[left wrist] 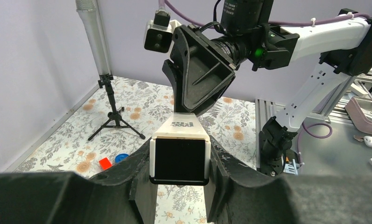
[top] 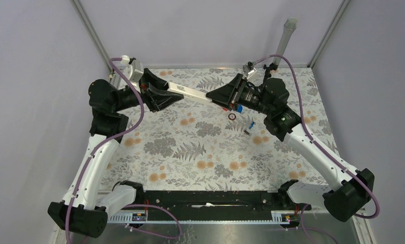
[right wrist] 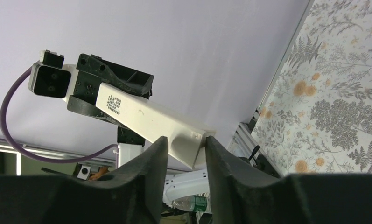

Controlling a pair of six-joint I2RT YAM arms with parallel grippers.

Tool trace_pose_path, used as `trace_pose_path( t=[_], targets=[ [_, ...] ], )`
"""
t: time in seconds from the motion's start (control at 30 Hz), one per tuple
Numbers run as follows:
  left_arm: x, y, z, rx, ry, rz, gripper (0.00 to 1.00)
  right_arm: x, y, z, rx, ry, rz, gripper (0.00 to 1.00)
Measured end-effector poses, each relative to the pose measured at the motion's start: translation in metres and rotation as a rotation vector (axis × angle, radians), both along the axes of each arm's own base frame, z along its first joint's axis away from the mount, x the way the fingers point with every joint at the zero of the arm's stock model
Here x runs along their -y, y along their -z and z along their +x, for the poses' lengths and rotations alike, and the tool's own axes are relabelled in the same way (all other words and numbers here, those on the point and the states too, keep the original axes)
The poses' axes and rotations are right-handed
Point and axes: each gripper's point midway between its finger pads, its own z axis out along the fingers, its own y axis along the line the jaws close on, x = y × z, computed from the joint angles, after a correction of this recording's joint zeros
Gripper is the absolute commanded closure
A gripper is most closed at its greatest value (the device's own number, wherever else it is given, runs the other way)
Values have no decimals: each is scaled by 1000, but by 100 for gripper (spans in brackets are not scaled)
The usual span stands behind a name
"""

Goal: Load the batteries into the remote control
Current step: Remove the battery cover from the remote control.

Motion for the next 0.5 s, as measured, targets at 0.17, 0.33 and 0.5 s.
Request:
trace_pose_path(
  t=[0.17, 0.33, 0.5],
  targets=[
    [-1, -3, 0, 14, -6, -1, 100, -1, 1, 4, -34, -11, 24, 72],
    [-2, -1, 1, 21, -14, 12, 100, 1, 3, 7, -41, 1, 18, 75],
    [-3, 6, 4, 13, -30, 44, 100, 4, 9, 9, -50, 11, -1, 86]
  ],
)
